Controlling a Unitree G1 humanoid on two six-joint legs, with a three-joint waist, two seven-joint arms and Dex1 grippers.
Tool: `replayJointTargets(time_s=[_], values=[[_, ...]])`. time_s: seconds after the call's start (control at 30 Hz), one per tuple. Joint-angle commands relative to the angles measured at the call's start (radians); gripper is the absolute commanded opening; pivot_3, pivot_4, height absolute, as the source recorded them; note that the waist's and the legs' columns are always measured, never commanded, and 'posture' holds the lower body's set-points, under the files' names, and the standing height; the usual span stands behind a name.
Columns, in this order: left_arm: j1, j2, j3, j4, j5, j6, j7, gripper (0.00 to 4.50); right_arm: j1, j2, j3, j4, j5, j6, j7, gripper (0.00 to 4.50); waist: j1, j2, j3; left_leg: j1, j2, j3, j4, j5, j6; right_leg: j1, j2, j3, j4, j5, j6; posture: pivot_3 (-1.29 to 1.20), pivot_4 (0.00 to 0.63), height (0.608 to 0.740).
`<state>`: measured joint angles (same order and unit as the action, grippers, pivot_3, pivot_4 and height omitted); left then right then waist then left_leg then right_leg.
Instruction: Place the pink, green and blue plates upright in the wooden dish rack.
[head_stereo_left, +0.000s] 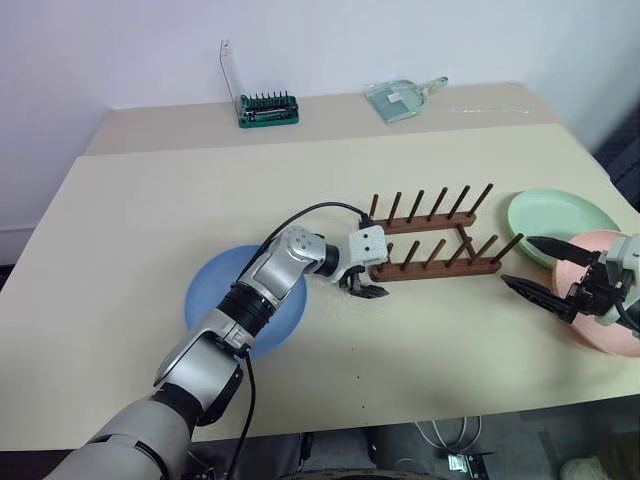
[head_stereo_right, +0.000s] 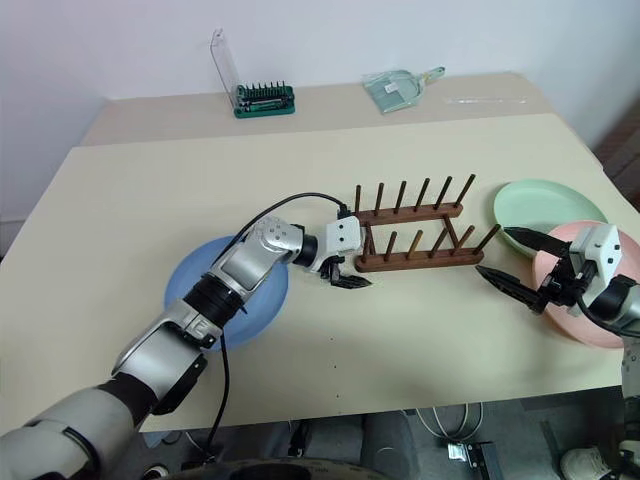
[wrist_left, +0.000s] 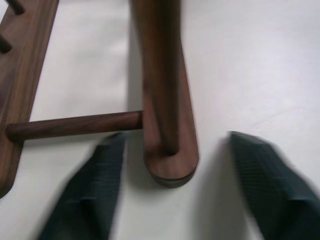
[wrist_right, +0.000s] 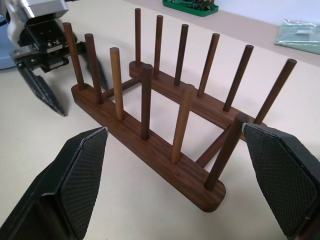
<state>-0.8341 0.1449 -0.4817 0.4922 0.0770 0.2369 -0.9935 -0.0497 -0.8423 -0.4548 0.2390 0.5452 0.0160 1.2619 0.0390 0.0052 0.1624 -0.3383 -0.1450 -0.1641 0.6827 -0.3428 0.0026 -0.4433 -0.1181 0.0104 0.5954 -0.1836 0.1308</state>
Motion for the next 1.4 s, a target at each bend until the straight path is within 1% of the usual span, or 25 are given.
replayJointTargets(time_s=[0.03,0.07,0.17,0.33,0.43,0.53,0.57,0.63,0.7,0.8,0.83,0.87,0.9,1.0,1.1,1.17,1.23,1.27,1.33,1.4], values=[[-0.023,0.005,0.031,-0.024,-0.011,0.008,-0.006,4.40,-0.015,-0.004,-0.013,-0.036,0.016,0.002,-0.003,4.44,0.000,0.000,0.000,0.000,0.000,0.000,0.000,0.000,0.000,0.000,0.000,0.000,0.000,0.000,0.000,0.00,0.150,0.740],[-0.025,0.013,0.035,-0.039,-0.018,0.023,-0.021,4.40,-0.014,-0.003,-0.012,-0.038,0.016,0.003,-0.003,4.44,0.000,0.000,0.000,0.000,0.000,0.000,0.000,0.000,0.000,0.000,0.000,0.000,0.000,0.000,0.000,0.00,0.150,0.740],[-0.040,0.051,0.070,-0.114,-0.058,0.158,-0.064,4.40,-0.017,-0.002,-0.012,-0.038,0.018,0.006,-0.003,4.44,-0.001,0.000,0.000,0.000,0.000,0.000,0.000,0.000,0.000,0.000,0.000,0.000,0.000,0.000,0.000,0.00,0.150,0.740],[-0.053,0.126,0.128,-0.252,-0.113,0.319,-0.096,4.40,-0.023,0.001,-0.011,-0.033,0.018,0.004,-0.001,4.44,-0.001,0.000,0.000,0.000,0.000,0.000,0.000,0.000,0.000,0.000,0.000,0.000,0.001,0.000,0.000,0.00,0.150,0.740],[-0.054,0.194,0.156,-0.315,-0.119,0.370,-0.095,4.40,-0.032,0.003,-0.009,-0.030,0.020,0.007,0.001,4.44,-0.001,0.000,0.000,0.000,0.000,0.000,0.000,0.000,0.000,0.000,0.000,0.000,0.001,0.000,0.000,0.00,0.150,0.740],[-0.045,0.227,0.195,-0.357,-0.159,0.420,-0.084,4.40,-0.037,0.004,-0.006,-0.029,0.031,0.022,0.011,4.44,-0.001,0.000,0.000,0.000,0.000,0.000,0.000,0.000,0.000,0.000,0.000,0.000,0.001,0.000,0.000,0.00,0.150,0.740],[-0.043,0.225,0.222,-0.365,-0.183,0.445,-0.075,4.17,-0.039,0.004,-0.005,-0.028,0.032,0.022,0.013,4.44,-0.001,0.000,0.000,0.000,0.000,0.000,0.000,0.000,0.000,0.000,0.000,0.000,0.001,0.000,0.000,0.00,0.150,0.740],[-0.038,0.228,0.266,-0.380,-0.236,0.498,-0.077,3.51,-0.043,0.001,-0.006,-0.030,0.048,0.046,0.026,3.86,0.000,0.000,0.000,0.000,0.000,0.000,0.000,0.000,0.000,0.000,0.000,0.000,0.001,0.000,0.000,0.00,0.150,0.740],[-0.032,0.238,0.283,-0.396,-0.254,0.484,-0.072,2.54,-0.049,-0.002,-0.013,-0.032,0.065,0.063,0.040,3.06,0.000,0.000,0.000,0.000,0.000,0.000,0.000,0.000,0.000,0.000,0.000,0.000,0.001,0.000,0.000,0.00,0.150,0.740],[-0.033,0.224,0.336,-0.432,-0.345,0.524,-0.087,1.02,-0.053,-0.008,-0.018,-0.037,0.080,0.079,0.059,1.58,-0.001,0.000,0.000,0.000,0.000,0.000,0.000,0.000,0.000,0.000,0.000,0.000,0.001,0.000,0.000,0.00,0.150,0.740],[-0.034,0.221,0.348,-0.445,-0.375,0.538,-0.094,0.44,-0.055,-0.010,-0.021,-0.039,0.092,0.093,0.067,0.97,-0.001,0.000,0.000,0.000,0.000,0.000,0.000,0.000,0.000,0.000,0.000,0.000,0.001,0.000,0.000,0.00,0.150,0.740],[-0.036,0.217,0.361,-0.458,-0.412,0.562,-0.104,0.03,-0.056,-0.012,-0.021,-0.040,0.095,0.094,0.075,0.52,-0.001,0.000,0.000,0.000,0.000,0.000,0.000,0.000,0.000,0.000,0.000,0.000,0.001,0.000,0.000,0.00,0.150,0.740],[-0.036,0.217,0.364,-0.469,-0.432,0.565,-0.111,0.00,-0.055,-0.014,-0.020,-0.040,0.094,0.092,0.084,0.04,-0.001,0.000,0.000,0.000,0.000,0.000,0.000,0.000,0.000,0.000,0.000,0.000,0.001,0.000,0.000,0.00,0.150,0.740],[-0.029,0.208,0.339,-0.494,-0.471,0.573,-0.122,0.00,-0.047,-0.018,-0.006,-0.036,0.078,0.083,0.105,0.04,-0.001,0.000,0.000,0.000,0.000,0.000,0.000,0.000,0.000,0.000,0.000,0.000,0.001,0.000,0.000,0.00,0.150,0.740],[-0.016,0.162,0.280,-0.521,-0.472,0.567,-0.096,0.00,-0.044,-0.012,0.020,-0.023,0.035,0.048,0.113,0.04,0.001,0.000,0.000,0.000,0.000,0.000,0.000,0.000,0.000,0.000,0.000,0.000,0.000,0.000,0.000,0.00,0.150,0.740],[-0.003,0.155,0.202,-0.531,-0.423,0.540,-0.079,0.00,-0.042,-0.005,0.033,-0.032,0.030,0.058,0.110,0.04,0.000,0.000,0.000,0.000,0.000,0.000,0.000,0.000,0.000,0.000,0.000,0.000,0.000,0.000,0.000,0.00,0.150,0.740],[0.012,0.150,0.123,-0.543,-0.402,0.539,-0.088,0.00,-0.028,0.000,0.059,-0.020,-0.023,-0.003,0.105,0.04,0.000,0.000,0.000,0.000,0.000,0.000,0.000,0.000,0.000,0.000,0.000,0.000,0.000,0.000,0.000,0.00,0.150,0.740],[0.014,0.147,0.103,-0.544,-0.403,0.544,-0.091,0.00,-0.025,0.001,0.067,-0.015,-0.036,-0.018,0.104,0.04,-0.001,0.000,0.000,0.000,0.000,0.000,0.000,0.000,0.000,0.000,0.000,0.000,0.001,0.000,0.000,0.00,0.150,0.740],[0.001,0.159,0.047,-0.528,-0.387,0.507,-0.136,0.00,-0.026,-0.001,0.077,-0.014,-0.042,-0.022,0.102,0.04,-0.002,0.000,0.000,0.000,0.000,0.000,0.000,0.000,0.000,0.000,0.000,0.000,0.001,0.000,0.000,0.00,0.150,0.740],[-0.037,0.143,0.001,-0.472,-0.372,0.478,-0.177,0.00,-0.034,0.000,0.098,-0.006,-0.060,-0.038,0.099,0.04,-0.001,0.000,0.000,0.000,0.000,0.001,0.000,0.000,0.000,0.000,0.000,0.001,0.001,0.000,0.000,0.00,0.150,0.740]])
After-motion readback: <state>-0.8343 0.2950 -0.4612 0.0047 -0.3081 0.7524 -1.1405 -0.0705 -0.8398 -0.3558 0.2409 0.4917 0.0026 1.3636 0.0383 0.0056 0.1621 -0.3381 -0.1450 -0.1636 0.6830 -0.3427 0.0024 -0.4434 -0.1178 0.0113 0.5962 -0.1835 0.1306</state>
